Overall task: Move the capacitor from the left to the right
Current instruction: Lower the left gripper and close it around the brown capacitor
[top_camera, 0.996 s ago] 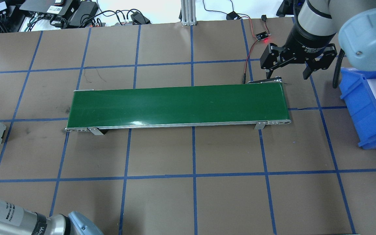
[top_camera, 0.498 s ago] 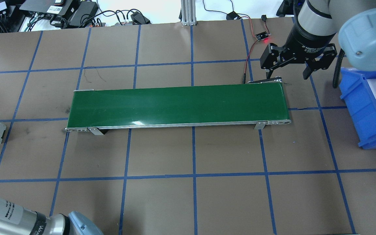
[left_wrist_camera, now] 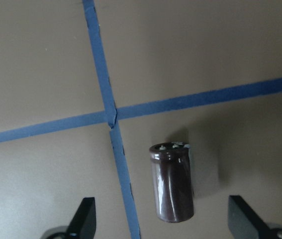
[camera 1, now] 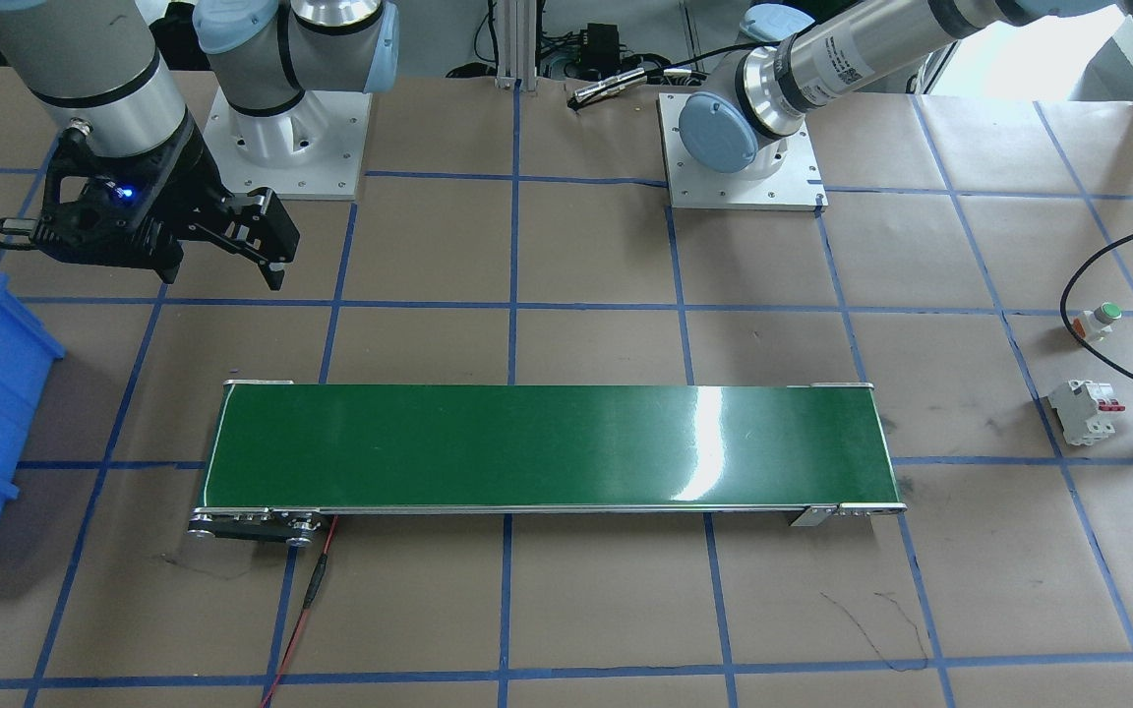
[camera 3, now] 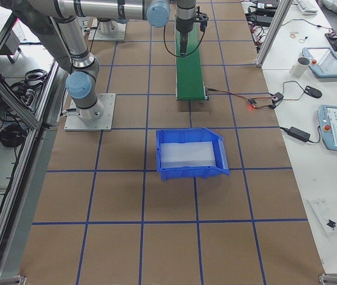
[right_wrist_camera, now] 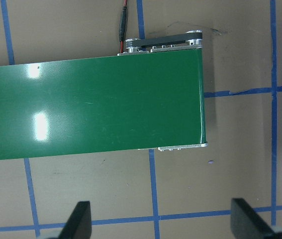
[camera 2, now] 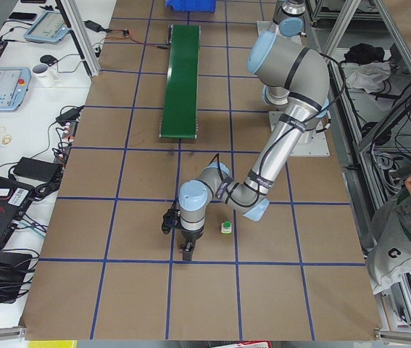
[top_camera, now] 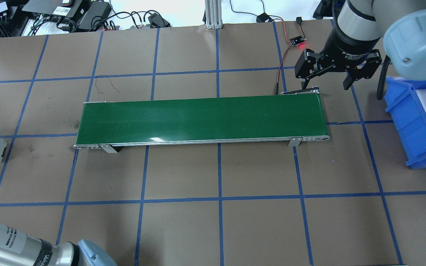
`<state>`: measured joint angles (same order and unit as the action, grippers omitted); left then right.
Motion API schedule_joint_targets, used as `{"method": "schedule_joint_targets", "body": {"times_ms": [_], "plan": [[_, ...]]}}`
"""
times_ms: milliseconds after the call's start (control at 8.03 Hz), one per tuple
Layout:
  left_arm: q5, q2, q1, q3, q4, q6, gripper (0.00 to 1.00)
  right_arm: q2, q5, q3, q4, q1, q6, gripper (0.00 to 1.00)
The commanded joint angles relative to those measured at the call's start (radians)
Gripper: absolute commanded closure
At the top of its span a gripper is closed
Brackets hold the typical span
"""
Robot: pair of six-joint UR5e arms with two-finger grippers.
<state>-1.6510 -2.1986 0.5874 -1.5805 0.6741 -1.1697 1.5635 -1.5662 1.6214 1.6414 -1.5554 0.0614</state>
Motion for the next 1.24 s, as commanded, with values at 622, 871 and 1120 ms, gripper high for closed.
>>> {"method": "schedule_joint_targets", "body": {"times_ms": [622, 871, 1120], "plan": [[0.039, -0.05, -0.001, 0.002, -0.005, 0.051, 0.15, 0.0, 0.0, 0.0, 0.0, 0.0, 0.0, 0.0], [0.034, -0.055, -0.001, 0.002, -0.007, 0.055, 0.24, 0.0, 0.0, 0.0, -0.002, 0.0, 0.0, 0.0], [0.033, -0.059, -0.001, 0.002, -0.008, 0.077, 0.31, 0.001, 0.0, 0.0, 0.0, 0.0, 0.0, 0.0]]}}
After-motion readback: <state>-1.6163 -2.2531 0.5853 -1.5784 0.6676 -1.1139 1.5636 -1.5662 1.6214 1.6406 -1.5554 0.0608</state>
